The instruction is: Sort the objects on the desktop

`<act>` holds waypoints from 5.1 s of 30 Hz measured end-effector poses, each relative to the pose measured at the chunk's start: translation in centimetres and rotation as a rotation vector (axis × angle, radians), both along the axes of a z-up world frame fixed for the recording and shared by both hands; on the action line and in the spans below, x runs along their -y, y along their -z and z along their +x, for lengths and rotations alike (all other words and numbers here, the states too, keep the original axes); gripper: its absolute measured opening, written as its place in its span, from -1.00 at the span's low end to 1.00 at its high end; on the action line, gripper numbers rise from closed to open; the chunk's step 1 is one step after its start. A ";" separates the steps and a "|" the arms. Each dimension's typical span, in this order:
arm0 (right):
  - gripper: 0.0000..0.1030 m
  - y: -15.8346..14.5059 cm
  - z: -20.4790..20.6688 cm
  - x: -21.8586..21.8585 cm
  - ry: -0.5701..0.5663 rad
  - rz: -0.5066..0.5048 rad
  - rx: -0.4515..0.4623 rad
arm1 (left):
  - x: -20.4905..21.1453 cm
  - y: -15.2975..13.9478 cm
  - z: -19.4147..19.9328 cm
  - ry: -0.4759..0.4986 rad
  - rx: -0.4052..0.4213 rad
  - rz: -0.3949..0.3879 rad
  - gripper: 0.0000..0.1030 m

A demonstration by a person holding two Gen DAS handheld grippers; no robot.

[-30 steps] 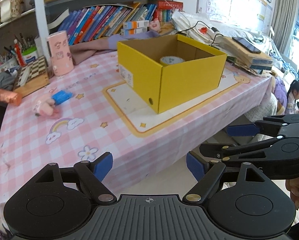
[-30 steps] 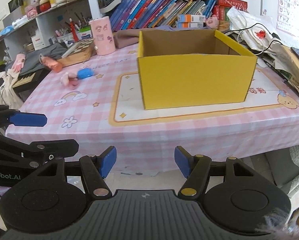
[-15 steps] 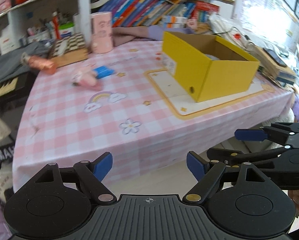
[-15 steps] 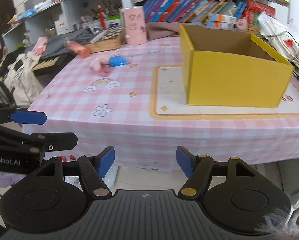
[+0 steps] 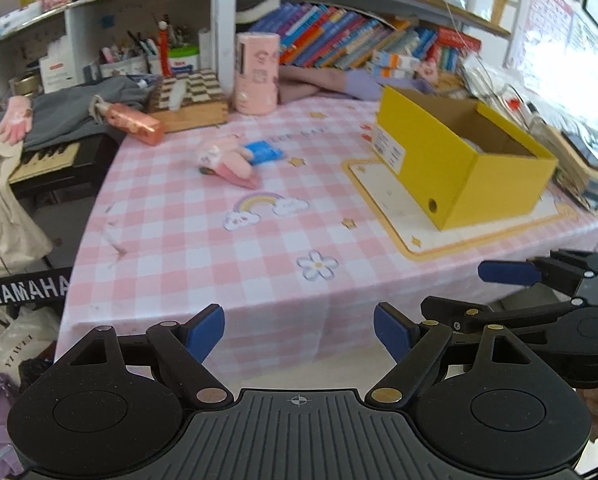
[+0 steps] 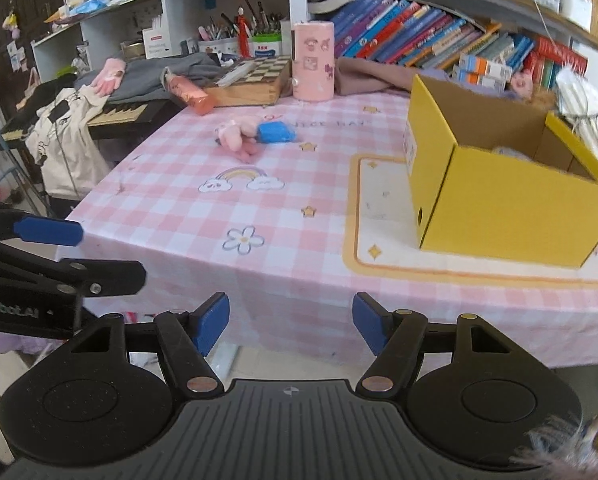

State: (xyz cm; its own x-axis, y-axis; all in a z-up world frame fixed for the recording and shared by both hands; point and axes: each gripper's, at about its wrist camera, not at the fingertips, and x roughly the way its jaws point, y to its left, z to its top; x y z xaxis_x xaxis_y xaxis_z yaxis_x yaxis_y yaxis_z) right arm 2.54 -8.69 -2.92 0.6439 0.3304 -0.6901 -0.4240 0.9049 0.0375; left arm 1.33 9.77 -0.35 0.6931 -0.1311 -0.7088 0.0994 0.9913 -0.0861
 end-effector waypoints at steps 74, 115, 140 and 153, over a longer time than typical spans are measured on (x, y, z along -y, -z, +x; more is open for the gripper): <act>-0.02 5.9 30.8 -14.1 -0.177 -0.039 -0.073 | -10.0 6.4 26.8 -0.356 -0.175 -0.189 -0.65; -0.25 -4.0 18.7 -4.0 -0.100 0.067 0.101 | -5.6 -2.8 14.9 -0.171 0.052 -0.354 -0.67; -0.25 -3.8 4.6 0.0 0.018 0.046 0.020 | -3.4 -2.8 2.8 -0.019 0.050 -0.354 -0.67; -0.25 -3.1 -1.8 2.0 0.136 0.067 -0.004 | -1.7 -2.1 -0.7 0.103 -0.006 -0.381 -0.67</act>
State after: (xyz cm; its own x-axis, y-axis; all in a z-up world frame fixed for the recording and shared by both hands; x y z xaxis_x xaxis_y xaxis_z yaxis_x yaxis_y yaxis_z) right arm 0.72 -10.67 0.17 0.6832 0.2858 -0.6720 -0.2974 0.9493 0.1015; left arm 0.62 11.50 1.73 0.6582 -0.4544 -0.6003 0.1953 0.8731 -0.4468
